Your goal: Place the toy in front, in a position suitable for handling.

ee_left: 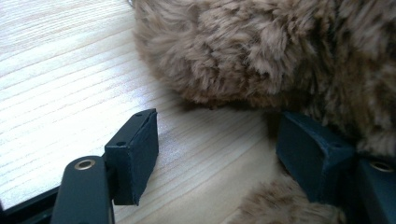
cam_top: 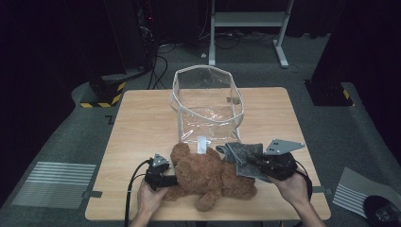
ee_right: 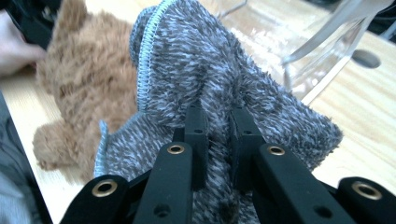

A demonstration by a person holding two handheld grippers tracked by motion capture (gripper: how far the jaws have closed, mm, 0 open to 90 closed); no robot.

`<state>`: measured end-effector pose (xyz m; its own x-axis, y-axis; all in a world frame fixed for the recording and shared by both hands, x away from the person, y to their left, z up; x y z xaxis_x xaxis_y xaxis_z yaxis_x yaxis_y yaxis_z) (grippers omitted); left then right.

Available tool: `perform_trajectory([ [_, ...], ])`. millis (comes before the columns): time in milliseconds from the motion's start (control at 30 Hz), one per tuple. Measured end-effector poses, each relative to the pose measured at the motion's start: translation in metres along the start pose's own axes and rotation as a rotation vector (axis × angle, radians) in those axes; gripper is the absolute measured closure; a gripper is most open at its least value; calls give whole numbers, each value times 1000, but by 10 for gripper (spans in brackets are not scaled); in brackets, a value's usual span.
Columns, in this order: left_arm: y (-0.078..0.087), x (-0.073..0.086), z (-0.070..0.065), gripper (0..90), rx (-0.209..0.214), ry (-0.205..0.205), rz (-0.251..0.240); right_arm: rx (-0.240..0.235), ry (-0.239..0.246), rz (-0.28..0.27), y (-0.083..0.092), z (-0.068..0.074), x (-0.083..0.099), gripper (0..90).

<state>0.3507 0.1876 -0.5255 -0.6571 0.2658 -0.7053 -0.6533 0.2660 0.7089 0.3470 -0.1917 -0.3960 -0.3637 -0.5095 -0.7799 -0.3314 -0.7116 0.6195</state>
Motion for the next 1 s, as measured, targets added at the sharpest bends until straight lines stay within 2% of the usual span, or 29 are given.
perform_trajectory([
  [133, 5, 1, 5, 303, 4, 22, -22, 10, -12, 47, -6, -3, 12, 804],
  [233, 11, 1, 10, 299, 22, 50, -46, 55, -35, 72, 1, -12, 23, 804],
  [300, 16, 2, 12, 292, 42, 52, -56, 81, -55, 63, 10, -17, 28, 804],
  [367, 23, 3, 13, 288, 62, 48, -69, 85, -59, 27, 20, -14, 29, 804],
  [533, 47, 9, 12, 276, 110, 25, -92, 44, 12, -29, 32, 15, 17, 803],
  [600, 56, 13, 10, 271, 125, 14, -104, 13, 43, -38, 30, 26, 11, 803],
  [700, 65, 19, 2, 261, 143, -19, -107, -32, 84, -11, 16, 42, 3, 802],
  [833, 61, 22, -8, 261, 152, -57, -87, -49, 97, 39, -4, 44, 6, 799],
  [900, 54, 21, -10, 262, 145, -58, -69, -52, 106, 61, -9, 44, 12, 799],
  [1000, 44, 19, -11, 265, 140, -47, -49, -73, 124, 80, -7, 46, 23, 798],
])
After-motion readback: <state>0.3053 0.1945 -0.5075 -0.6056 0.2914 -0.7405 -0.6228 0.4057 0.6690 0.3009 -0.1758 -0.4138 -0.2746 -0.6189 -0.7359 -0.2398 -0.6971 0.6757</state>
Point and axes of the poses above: each handheld gripper's, and its own axes: y roughly backward along the jaws, x roughly out of its underside, z roughly to its left, the point moved 1 cm from there along -y, roughly forward along the jaws, and after that the axes turned 11 degrees about -x, right-handed, at the moved point
